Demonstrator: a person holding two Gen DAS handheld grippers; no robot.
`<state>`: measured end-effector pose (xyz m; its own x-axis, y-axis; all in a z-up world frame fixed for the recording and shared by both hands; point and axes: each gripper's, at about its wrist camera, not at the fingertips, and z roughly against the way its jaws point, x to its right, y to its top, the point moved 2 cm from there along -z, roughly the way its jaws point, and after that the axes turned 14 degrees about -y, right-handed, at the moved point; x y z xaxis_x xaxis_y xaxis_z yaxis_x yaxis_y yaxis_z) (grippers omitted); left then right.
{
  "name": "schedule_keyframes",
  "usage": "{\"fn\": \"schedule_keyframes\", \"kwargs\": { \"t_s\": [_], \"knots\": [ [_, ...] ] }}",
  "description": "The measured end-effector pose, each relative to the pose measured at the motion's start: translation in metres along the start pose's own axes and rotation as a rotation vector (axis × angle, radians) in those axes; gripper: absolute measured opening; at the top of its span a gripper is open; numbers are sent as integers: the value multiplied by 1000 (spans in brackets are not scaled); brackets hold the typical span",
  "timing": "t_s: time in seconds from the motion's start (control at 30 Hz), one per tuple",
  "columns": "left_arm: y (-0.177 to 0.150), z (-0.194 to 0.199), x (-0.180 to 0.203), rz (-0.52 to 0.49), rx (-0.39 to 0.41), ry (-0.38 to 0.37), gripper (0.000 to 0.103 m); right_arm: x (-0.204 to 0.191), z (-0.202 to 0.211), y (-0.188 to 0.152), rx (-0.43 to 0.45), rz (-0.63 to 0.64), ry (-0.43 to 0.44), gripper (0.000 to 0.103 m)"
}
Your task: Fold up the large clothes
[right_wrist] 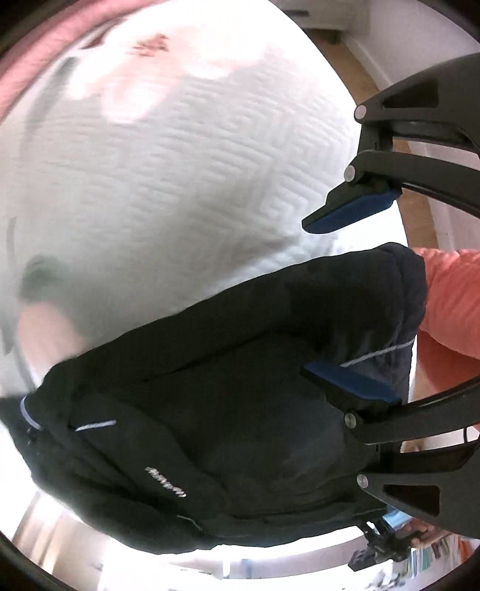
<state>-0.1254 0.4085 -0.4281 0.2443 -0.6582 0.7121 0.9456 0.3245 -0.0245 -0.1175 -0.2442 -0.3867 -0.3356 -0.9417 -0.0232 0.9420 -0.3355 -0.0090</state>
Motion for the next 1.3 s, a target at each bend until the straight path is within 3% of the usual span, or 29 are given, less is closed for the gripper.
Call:
{"fn": "schedule_keyframes", "kwargs": {
  "t_s": [0.2, 0.33, 0.43, 0.67, 0.7, 0.73, 0.77, 0.83, 0.9, 1.07, 1.2, 1.3],
  "knots": [
    [-4, 7, -8, -3, -15, -55, 71, -13, -11, -18, -13, 93, -4, 72],
    [-12, 3, 0, -31, -40, -106, 71, -18, -8, -23, 11, 164, -63, 57],
    [-13, -2, 4, -22, -47, -163, 71, -23, -7, -26, 16, 199, -84, 57],
    [-16, -14, 8, -22, -27, -148, 70, -19, -16, -22, -14, 161, -93, 62],
    [-17, -11, 9, -39, -22, -123, 47, -20, -16, -23, -9, 165, -105, 60],
    [-20, -10, 14, -69, -24, -98, 27, -23, -13, -24, -1, 175, -115, 44],
    [-21, -13, 22, -75, -19, -112, 15, -25, -9, -25, 7, 181, -117, 31],
    [-20, -3, 32, -93, 5, -118, 11, -33, 2, -28, 18, 165, -107, 19],
    [-14, 12, 48, -118, 32, -135, 11, -31, 19, -22, 27, 138, -83, 16],
    [28, 57, 105, -191, 145, -208, 10, -15, 75, 17, 23, 4, 37, 14],
    [93, 83, 149, -227, 254, -286, 11, -15, 124, 81, 71, -46, 128, 14],
    [150, 86, 189, -289, 326, -291, 11, -31, 157, 144, 149, -31, 190, 14]
  ]
}}
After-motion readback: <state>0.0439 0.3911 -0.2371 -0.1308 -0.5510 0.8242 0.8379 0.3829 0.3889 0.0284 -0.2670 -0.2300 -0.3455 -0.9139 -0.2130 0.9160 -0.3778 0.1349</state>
